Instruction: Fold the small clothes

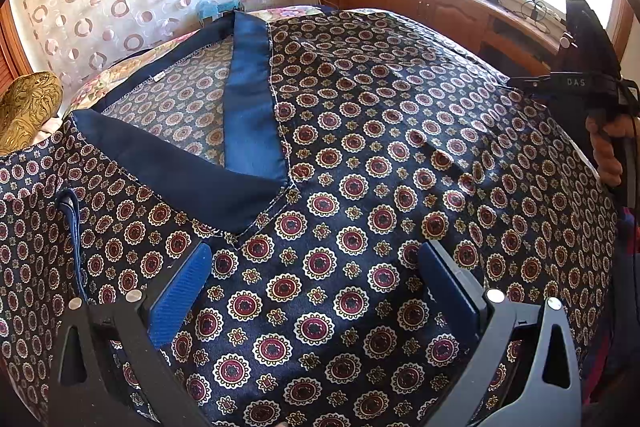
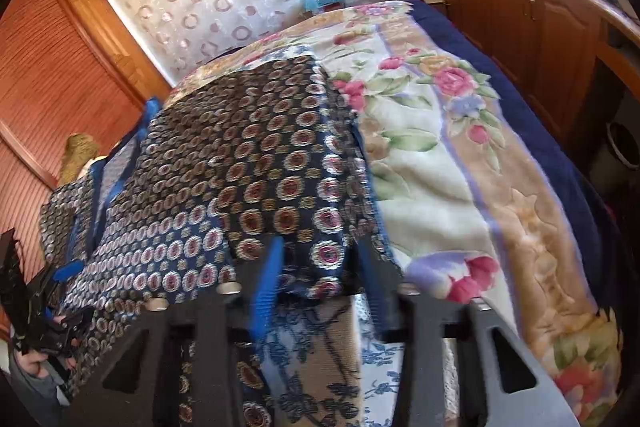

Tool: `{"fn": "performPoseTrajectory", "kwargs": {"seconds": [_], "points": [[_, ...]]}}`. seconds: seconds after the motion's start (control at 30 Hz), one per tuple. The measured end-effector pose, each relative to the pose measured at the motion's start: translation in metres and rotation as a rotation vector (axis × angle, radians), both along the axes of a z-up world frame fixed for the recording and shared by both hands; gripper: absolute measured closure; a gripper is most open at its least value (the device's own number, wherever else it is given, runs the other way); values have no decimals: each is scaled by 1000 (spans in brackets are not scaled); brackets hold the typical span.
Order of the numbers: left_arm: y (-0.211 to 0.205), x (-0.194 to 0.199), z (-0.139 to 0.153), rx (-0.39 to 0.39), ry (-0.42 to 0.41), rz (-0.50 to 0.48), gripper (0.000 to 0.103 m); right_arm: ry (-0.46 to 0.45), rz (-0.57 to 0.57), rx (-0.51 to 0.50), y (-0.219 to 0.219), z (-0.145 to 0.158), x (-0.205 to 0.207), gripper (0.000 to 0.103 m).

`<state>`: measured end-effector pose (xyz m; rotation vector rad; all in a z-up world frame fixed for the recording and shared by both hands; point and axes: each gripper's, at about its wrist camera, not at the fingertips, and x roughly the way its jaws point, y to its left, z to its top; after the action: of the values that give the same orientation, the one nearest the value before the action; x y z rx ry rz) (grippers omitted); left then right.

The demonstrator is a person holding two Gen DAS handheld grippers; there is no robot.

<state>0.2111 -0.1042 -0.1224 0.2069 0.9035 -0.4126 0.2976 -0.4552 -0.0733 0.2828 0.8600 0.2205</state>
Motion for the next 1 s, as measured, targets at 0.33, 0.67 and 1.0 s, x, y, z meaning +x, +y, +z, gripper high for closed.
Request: {"fn": "performPoseTrajectory", "kwargs": {"seconds": [0.33, 0.67, 1.0], "points": [[0, -1, 0, -2, 0, 0, 0, -196, 31, -125, 23, 45, -17, 101], [0, 0, 0, -3, 0, -1, 0, -203, 279, -191, 98, 37, -47, 100], [0, 0, -1, -4, 0, -1, 0, -243, 84, -221, 35, 38, -44, 49]]}}
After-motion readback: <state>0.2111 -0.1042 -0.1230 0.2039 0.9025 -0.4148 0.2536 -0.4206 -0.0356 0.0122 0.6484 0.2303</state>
